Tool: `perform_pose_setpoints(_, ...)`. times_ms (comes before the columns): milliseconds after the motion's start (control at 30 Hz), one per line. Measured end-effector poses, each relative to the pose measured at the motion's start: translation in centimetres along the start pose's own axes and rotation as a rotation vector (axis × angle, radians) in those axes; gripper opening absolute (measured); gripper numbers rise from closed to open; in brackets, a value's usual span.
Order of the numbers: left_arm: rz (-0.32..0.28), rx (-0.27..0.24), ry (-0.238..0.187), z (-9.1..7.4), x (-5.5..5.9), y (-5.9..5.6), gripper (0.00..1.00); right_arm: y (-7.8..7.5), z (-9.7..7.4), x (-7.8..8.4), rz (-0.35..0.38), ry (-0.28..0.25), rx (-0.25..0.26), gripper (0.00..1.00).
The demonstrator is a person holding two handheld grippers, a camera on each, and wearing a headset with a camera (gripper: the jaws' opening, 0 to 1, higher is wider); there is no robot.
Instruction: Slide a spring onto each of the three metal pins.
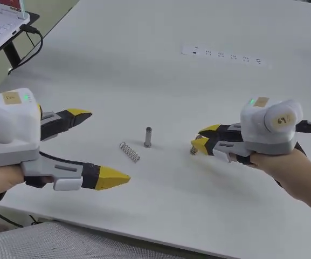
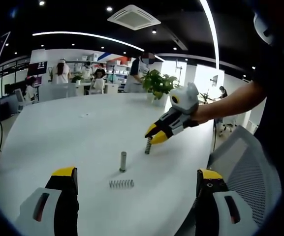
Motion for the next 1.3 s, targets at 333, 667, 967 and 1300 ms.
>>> perform_pose_setpoints(333,-0.006,-0.009,0.0,-0.1,0.1,0.2,0.98,0.3,-0.5,-0.2,0.021,-0.036,0.003,0.21)
perform_pose_setpoints(667,-0.001,-0.003,0.004,0.2,-0.1,0.2,0.98,0.1,-1.1,-0.2,0.047,-0.081,0.015,0.26)
perform_pose_setpoints(967,-0.002,-0.001,0.01,0.3,0.0,0.0,0.98,1.2,-1.7,-0.1,0.058,-0.112,-0.013,0.32)
perform_pose_setpoints(1300,-0.002,-0.006,0.008,0.3,0.0,0.1,0.98,2.2,-2.4,-0.8,0.066,-0.148,-0.033,0.36)
Point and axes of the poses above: the centre of the closed fingertips' face, and the gripper's own axes: z roughly forward along the fingers, y roughly to its left, x roughly out of its underside, the point moved 8 cm from there along -z, roughly backward along the fingers, and after that the axes turned 10 degrees about z, right-handed, at the moved point
